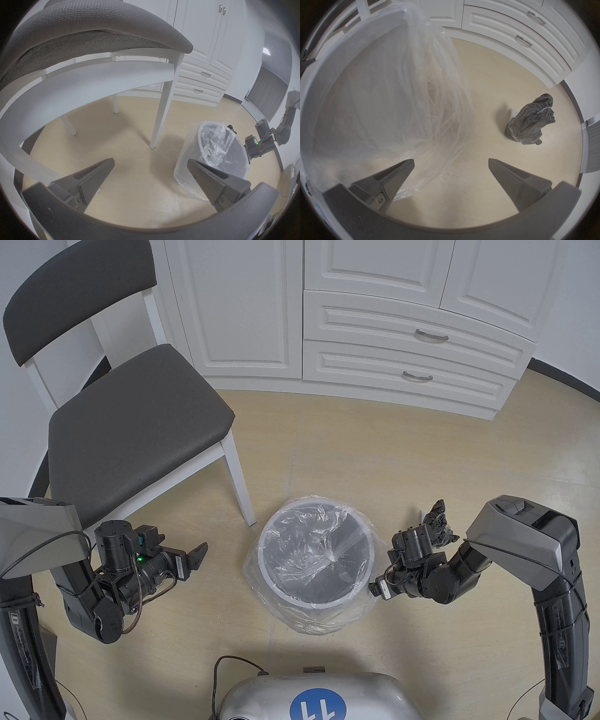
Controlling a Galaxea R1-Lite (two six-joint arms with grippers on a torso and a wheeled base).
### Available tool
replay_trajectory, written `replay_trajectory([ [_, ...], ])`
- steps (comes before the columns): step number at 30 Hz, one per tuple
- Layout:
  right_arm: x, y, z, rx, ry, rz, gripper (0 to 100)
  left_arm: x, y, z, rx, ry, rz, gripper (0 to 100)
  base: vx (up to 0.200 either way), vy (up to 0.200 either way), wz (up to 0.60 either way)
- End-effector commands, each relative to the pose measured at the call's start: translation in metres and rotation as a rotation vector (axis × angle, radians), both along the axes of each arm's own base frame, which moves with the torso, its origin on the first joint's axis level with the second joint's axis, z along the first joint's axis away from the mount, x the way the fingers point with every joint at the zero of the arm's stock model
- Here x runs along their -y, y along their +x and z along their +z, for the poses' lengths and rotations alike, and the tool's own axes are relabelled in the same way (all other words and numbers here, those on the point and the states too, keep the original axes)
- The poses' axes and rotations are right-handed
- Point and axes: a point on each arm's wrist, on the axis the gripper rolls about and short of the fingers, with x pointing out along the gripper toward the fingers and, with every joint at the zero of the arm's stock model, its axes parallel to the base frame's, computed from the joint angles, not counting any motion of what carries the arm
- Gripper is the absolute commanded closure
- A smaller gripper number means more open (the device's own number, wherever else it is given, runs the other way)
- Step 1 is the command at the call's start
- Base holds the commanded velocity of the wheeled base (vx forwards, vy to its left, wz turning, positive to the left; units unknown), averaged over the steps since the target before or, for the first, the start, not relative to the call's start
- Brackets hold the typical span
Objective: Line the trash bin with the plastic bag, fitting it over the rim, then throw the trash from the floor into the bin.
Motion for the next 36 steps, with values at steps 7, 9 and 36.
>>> replay_trajectory([
  [7, 0.018, -0.053, 0.078, 0.069, 0.007, -0.005, 0, 0.002, -0.005, -0.001, -0.011, 0.001, -0.009, 0, 0.0, 0.0, 0.0],
  [9, 0.024, -0.07, 0.088, 0.079, 0.009, -0.008, 0, 0.004, -0.004, 0.001, 0.006, -0.001, -0.012, 0, 0.0, 0.0, 0.0],
  [36, 0.121, -0.179, 0.199, 0.601, -0.019, -0.15, 0, 0.0, -0.08, 0.06, 0.156, -0.039, -0.053, 0, 0.0, 0.0, 0.0],
])
